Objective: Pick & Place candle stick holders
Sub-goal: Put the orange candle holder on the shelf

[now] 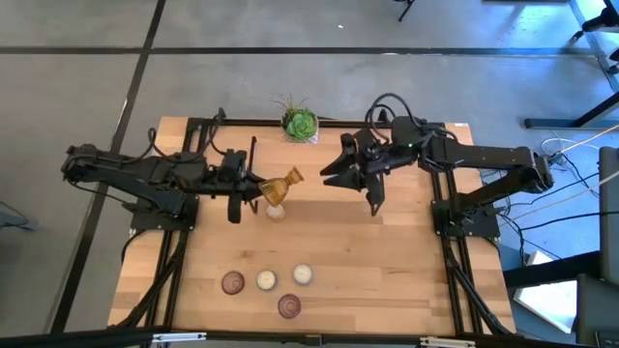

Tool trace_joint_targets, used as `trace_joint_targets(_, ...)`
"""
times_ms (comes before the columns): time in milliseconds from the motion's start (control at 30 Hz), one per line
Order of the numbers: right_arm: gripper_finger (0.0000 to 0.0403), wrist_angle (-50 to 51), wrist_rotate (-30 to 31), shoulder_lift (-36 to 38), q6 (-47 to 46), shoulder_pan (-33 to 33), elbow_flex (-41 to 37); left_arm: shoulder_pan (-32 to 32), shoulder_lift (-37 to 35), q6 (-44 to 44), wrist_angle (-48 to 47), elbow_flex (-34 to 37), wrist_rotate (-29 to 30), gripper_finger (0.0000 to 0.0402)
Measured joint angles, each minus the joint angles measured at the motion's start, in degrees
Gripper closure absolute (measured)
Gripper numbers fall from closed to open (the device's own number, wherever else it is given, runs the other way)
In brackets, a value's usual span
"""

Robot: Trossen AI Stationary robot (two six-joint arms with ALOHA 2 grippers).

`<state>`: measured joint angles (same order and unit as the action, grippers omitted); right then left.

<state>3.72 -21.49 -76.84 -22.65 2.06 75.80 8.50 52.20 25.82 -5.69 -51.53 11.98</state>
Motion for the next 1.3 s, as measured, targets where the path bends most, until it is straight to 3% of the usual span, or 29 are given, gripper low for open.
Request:
trace_joint_targets(167,0.019,2.5,0.8,0.0,0.8,-1.3,1.9,-2.2,0.9,0.5,1.1,0.0,-3.0,0.038)
trace_joint_targets(300,0.017,3.1,2.0,0.0,1.5,-2.3,1.9,-4.6,2.0,0.5,2.2,0.0,-7.3,0.038)
trace_joint_targets(633,0.0178,7.4,7.2,-0.4,2.6,-2.2,1.8,-8.1,6.1,1.6,8.1,0.0,-17.2,0.038)
trace_joint_targets(1300,0.018,7.2,6.5,-2.9,2.3,-2.6,1.9,-10.9,8.6,1.6,10.0,0.0,-19.7,0.038)
